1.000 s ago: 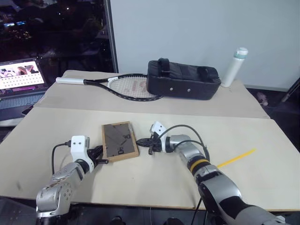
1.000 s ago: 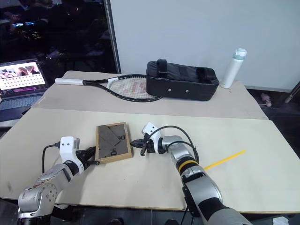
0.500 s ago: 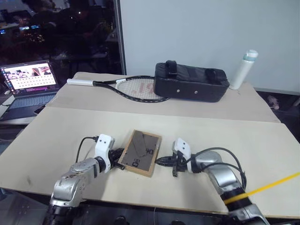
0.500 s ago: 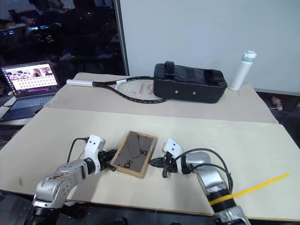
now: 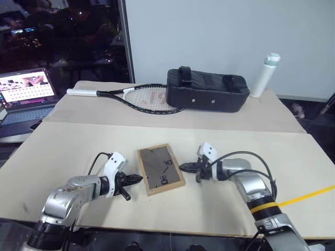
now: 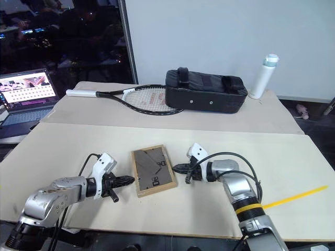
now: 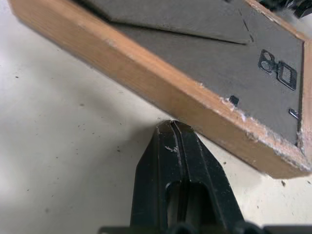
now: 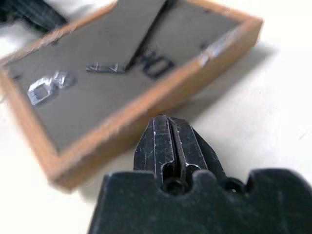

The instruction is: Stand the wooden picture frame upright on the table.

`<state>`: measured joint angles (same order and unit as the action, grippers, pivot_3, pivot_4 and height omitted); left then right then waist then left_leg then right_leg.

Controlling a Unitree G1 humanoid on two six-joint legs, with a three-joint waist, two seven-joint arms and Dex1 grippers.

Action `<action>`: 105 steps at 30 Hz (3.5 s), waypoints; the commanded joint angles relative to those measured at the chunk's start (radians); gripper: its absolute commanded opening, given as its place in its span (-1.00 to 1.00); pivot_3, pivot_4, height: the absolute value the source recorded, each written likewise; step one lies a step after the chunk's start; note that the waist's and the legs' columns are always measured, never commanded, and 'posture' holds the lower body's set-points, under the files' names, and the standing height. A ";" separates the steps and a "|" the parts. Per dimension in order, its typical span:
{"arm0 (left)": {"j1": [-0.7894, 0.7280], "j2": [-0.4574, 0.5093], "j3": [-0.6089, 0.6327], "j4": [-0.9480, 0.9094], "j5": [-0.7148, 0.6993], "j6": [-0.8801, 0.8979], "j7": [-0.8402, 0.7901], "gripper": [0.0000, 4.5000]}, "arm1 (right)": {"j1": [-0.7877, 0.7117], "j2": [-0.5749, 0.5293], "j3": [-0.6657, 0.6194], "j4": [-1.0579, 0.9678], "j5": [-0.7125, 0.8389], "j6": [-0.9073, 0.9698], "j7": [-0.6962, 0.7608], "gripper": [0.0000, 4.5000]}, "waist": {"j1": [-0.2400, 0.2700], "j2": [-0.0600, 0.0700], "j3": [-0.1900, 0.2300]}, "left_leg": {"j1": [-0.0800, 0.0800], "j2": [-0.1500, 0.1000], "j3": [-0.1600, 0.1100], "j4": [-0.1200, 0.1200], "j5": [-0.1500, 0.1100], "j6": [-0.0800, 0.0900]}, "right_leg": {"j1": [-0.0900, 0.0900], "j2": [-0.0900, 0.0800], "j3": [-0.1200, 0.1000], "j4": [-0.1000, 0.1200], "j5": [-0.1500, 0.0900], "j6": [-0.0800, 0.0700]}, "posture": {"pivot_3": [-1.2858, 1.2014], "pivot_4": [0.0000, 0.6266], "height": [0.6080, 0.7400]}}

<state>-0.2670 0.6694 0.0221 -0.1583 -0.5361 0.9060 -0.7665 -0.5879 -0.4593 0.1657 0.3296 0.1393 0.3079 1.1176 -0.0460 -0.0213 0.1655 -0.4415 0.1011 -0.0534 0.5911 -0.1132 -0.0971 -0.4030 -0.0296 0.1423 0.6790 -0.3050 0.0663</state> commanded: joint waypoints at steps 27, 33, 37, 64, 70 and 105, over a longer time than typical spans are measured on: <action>-0.074 -0.072 0.349 0.195 -0.852 0.708 0.536 -1.00 | 0.073 -0.002 0.127 -0.215 0.048 0.056 0.099 -0.99 | -0.023 -0.008 0.004 | 0.000 0.001 -0.002 0.001 0.000 0.000 | -0.001 0.001 0.000 0.002 0.001 0.000 | 0.03 -0.52 0.34; -0.093 -0.085 0.359 0.220 -0.901 0.708 0.597 -1.00 | 0.091 -0.011 0.122 -0.239 0.056 0.068 0.093 -0.99 | -0.023 -0.008 0.004 | 0.000 0.001 -0.002 0.001 0.000 0.000 | -0.001 0.001 0.000 0.002 0.001 0.000 | 0.03 -0.52 0.34; -0.088 -0.023 0.394 0.256 -1.001 0.706 0.586 -1.00 | 0.099 -0.020 0.114 -0.237 0.050 0.058 0.085 -0.99 | -0.024 -0.008 0.004 | 0.000 0.001 -0.002 0.000 0.000 0.000 | -0.001 0.001 0.000 0.002 0.001 0.000 | 0.03 -0.52 0.34; -0.134 0.006 0.102 0.405 -1.238 0.526 0.747 0.96 | 0.118 0.000 0.133 -0.297 0.067 0.080 0.057 -1.00 | -0.001 -0.011 0.005 | 0.000 0.001 -0.001 0.000 0.000 -0.001 | -0.003 0.001 0.000 0.002 0.001 -0.001 | 0.03 -0.52 0.34; -0.178 -0.028 0.093 0.446 -1.231 0.539 0.755 0.96 | 0.153 -0.004 0.129 -0.347 0.071 0.111 0.042 -1.00 | 0.013 -0.011 0.005 | -0.001 0.001 -0.001 0.001 0.000 -0.002 | -0.002 0.001 0.000 0.001 0.001 -0.001 | 0.03 -0.52 0.34; -0.130 0.041 -0.060 0.164 -0.570 0.391 0.230 -0.50 | -0.090 0.012 -0.083 -0.333 0.424 0.472 0.002 0.68 | 0.012 -0.012 0.004 | -0.002 0.000 -0.001 0.001 0.000 -0.001 | 0.000 0.000 0.000 -0.003 0.002 0.001 | 0.03 -0.52 0.34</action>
<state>-0.4249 0.6997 0.0004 0.0084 -1.2089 1.2722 -0.5800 -0.6618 -0.4564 0.0719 0.0286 0.5620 0.7768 1.1352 -0.0340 -0.0331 0.1698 -0.4437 0.1007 -0.0547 0.5919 -0.1129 -0.0985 -0.4035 -0.0296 0.1422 0.6765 -0.3030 0.0673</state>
